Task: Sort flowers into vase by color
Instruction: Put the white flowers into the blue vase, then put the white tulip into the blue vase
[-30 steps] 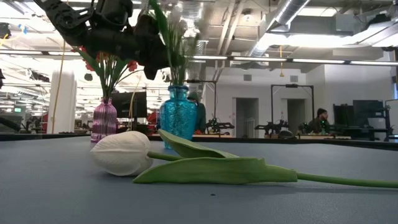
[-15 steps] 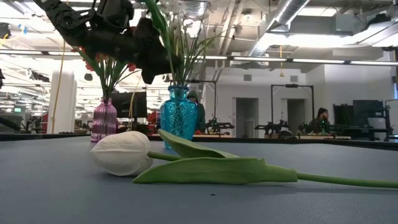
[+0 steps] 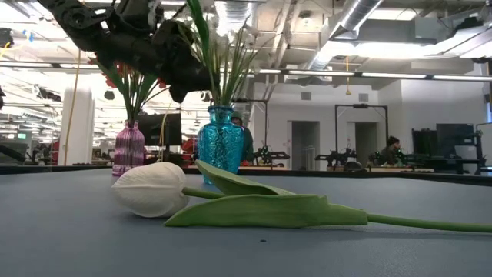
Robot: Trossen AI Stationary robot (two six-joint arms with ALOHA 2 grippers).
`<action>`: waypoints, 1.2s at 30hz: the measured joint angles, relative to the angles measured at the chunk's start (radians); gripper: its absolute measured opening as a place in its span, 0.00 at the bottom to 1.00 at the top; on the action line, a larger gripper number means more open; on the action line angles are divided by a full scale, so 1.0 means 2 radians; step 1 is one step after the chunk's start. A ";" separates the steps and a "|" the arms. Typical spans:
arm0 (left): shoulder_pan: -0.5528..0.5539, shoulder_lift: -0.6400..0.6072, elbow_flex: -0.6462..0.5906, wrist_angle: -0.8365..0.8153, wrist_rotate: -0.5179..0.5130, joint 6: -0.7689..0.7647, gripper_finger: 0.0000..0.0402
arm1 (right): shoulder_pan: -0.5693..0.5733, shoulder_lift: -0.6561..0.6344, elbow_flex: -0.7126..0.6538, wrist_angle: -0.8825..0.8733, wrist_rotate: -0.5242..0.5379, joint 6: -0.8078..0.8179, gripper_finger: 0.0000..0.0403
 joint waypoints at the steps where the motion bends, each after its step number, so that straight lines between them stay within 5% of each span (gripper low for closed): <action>1: 0.000 -0.007 0.000 -0.007 -0.009 0.005 0.28 | 0.000 0.000 0.000 0.000 -0.005 0.000 0.19; 8: 0.002 -0.054 0.000 -0.058 -0.024 0.022 0.31 | 0.000 0.000 0.000 0.001 -0.014 0.000 0.19; 17: 0.002 -0.095 0.005 -0.167 -0.040 0.020 0.52 | 0.000 0.000 0.000 0.001 -0.014 -0.004 0.19; 22: 0.002 -0.110 0.050 -0.294 -0.042 0.045 0.58 | 0.000 0.000 0.000 0.001 -0.039 -0.004 0.19; 29: 0.002 -0.112 0.139 -0.451 -0.111 0.087 0.60 | 0.000 0.000 0.000 0.001 -0.062 0.009 0.19; 36: 0.002 -0.112 0.217 -0.593 -0.089 0.110 0.60 | 0.023 0.000 0.000 -0.001 -0.063 0.021 0.19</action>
